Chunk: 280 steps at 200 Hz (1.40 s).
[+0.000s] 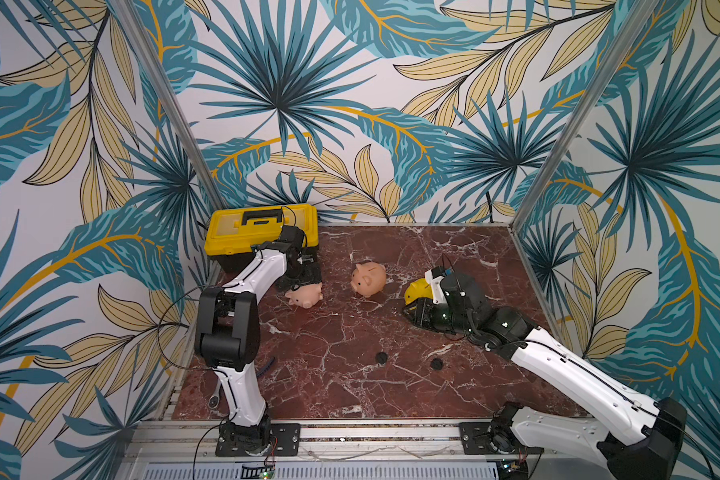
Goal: Close piggy banks
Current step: Move the piggy bank to the center of the board, then turn over the piggy bank at the center of the board.
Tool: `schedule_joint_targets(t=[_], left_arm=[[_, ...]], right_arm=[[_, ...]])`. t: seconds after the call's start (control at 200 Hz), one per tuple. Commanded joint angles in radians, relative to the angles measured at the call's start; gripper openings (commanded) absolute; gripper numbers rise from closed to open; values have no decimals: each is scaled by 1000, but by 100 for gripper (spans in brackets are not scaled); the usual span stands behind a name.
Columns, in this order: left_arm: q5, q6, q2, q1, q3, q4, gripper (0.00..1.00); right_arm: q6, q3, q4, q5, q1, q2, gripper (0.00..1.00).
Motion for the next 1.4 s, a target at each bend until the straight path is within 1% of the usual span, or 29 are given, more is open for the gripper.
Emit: schedule_joint_targets(t=[0.0, 0.14, 0.31, 0.416, 0.491, 0.586, 0.691, 0.751, 0.866, 0.986, 1.147, 1.232, 1.307, 1.342, 1.397], left_arm=[[11, -10, -21, 9, 43, 9, 99], [14, -3, -69, 9, 52, -1, 100], [-17, 7, -154, 9, 59, -4, 99], [-11, 29, -209, 8, 72, -5, 100], [9, 69, -243, -2, 87, -4, 100], [0, 137, -280, -42, 108, -4, 99], [-11, 224, -310, -114, 129, -2, 100], [5, 265, -312, -149, 140, -2, 99], [64, 332, -284, -210, 165, -2, 99], [137, 377, -223, -249, 200, 4, 99], [289, 444, -120, -261, 217, 75, 99], [382, 484, -60, -258, 236, 96, 99], [419, 523, -8, -259, 265, 101, 100], [441, 543, 5, -259, 264, 114, 99], [445, 566, 19, -259, 248, 163, 99]], right_arm=[[5, -40, -29, 38, 5, -21, 35], [6, -54, -34, 49, 5, -38, 35], [-19, -56, -63, 79, 6, -66, 36], [-36, -57, -92, 100, 5, -78, 37], [-42, -59, -113, 115, 5, -84, 37], [-46, -74, -124, 125, 6, -90, 37], [-53, -102, -131, 139, 5, -100, 37], [-57, -116, -139, 151, 5, -105, 37], [-66, -143, -152, 167, 6, -116, 37], [-89, -181, -129, 166, 6, -133, 37], [-123, -220, -105, 168, 6, -157, 37], [-113, -227, -90, 157, 6, -168, 42], [-116, -230, -60, 138, 6, -177, 44], [-118, -230, -54, 135, 5, -177, 45], [-120, -228, -51, 132, 5, -178, 46]])
